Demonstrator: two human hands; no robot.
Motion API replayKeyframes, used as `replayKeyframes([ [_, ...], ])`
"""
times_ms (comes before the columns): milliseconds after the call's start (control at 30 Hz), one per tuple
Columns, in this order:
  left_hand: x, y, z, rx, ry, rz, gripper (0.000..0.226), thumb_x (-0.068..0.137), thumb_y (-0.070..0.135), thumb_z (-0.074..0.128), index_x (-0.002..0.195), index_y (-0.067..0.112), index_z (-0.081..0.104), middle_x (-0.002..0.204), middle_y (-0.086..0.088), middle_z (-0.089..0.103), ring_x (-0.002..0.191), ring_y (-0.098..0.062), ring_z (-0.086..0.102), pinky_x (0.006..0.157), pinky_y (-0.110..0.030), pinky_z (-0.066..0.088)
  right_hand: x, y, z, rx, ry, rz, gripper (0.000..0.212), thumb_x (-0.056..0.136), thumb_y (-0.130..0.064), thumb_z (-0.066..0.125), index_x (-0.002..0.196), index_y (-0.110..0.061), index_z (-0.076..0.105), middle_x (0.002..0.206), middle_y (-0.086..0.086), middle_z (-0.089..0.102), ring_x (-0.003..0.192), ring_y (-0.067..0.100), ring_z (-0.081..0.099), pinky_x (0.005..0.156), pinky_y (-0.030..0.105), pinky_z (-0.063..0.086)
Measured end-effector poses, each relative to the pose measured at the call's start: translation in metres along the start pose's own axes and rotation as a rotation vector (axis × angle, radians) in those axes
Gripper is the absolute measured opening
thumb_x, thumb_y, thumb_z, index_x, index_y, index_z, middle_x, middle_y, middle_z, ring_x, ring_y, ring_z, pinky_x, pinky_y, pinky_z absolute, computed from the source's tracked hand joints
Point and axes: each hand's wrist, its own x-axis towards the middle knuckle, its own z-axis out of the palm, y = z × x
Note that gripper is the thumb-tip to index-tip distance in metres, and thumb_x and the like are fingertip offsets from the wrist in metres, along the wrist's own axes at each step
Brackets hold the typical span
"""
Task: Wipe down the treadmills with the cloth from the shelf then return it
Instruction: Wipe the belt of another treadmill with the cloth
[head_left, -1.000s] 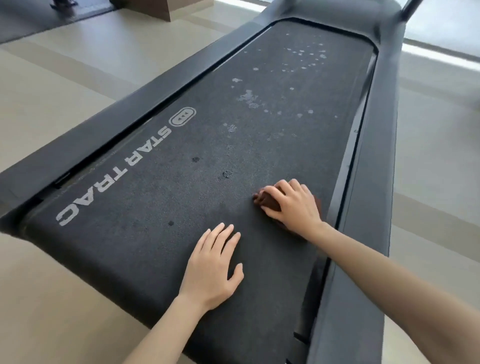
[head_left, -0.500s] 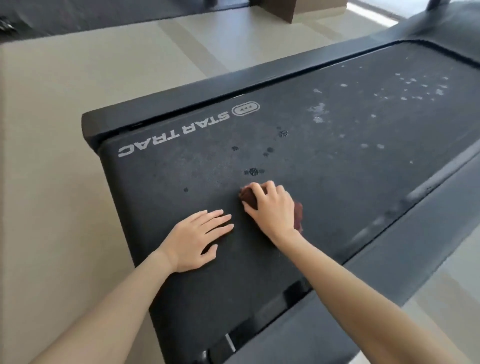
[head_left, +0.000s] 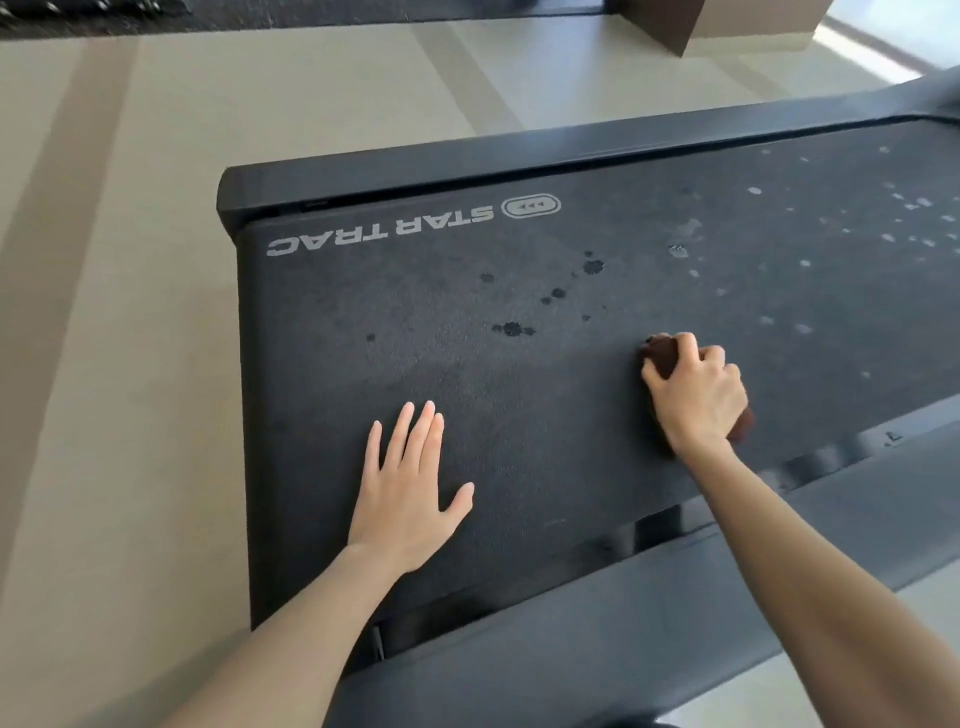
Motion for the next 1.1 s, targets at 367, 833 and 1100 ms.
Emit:
replayKeyframes([
  [367,-0.001,-0.001,-0.003,-0.039,0.055,-0.008,0.082,0.084,0.061,0.014,0.147,0.009,0.026,0.157,-0.003,0.018,0.145,-0.018,0.007,0.118,-0.046,0.012,-0.091,-0.011,-0.009,0.047,0.085,-0.545,0.035,0.077,-0.046,0.066,0.105,-0.025,0.064,0.089,0.004,0.060,0.070,0.029,0.055,0.056,0.034,0.045],
  [833,-0.002,0.003,-0.011,-0.093,0.069,-0.001,0.080,0.081,0.055,0.025,0.137,0.001,0.044,0.148,-0.009,0.038,0.140,-0.025,0.028,0.112,-0.053,0.025,-0.076,0.031,-0.032,-0.141,-0.020,-0.279,0.050,0.070,-0.042,0.077,0.108,-0.012,0.063,0.088,0.014,0.061,0.067,0.032,0.055,0.053,0.035,0.045],
  [1100,0.032,0.063,-0.030,-0.026,0.095,0.242,0.067,0.083,0.047,0.029,0.134,0.010,0.052,0.148,-0.009,0.038,0.141,-0.024,0.026,0.114,-0.052,0.020,-0.050,0.089,-0.076,0.040,-0.042,-0.189,0.042,0.080,-0.045,0.062,0.117,-0.026,0.057,0.099,0.004,0.058,0.085,0.031,0.057,0.061,0.032,0.043],
])
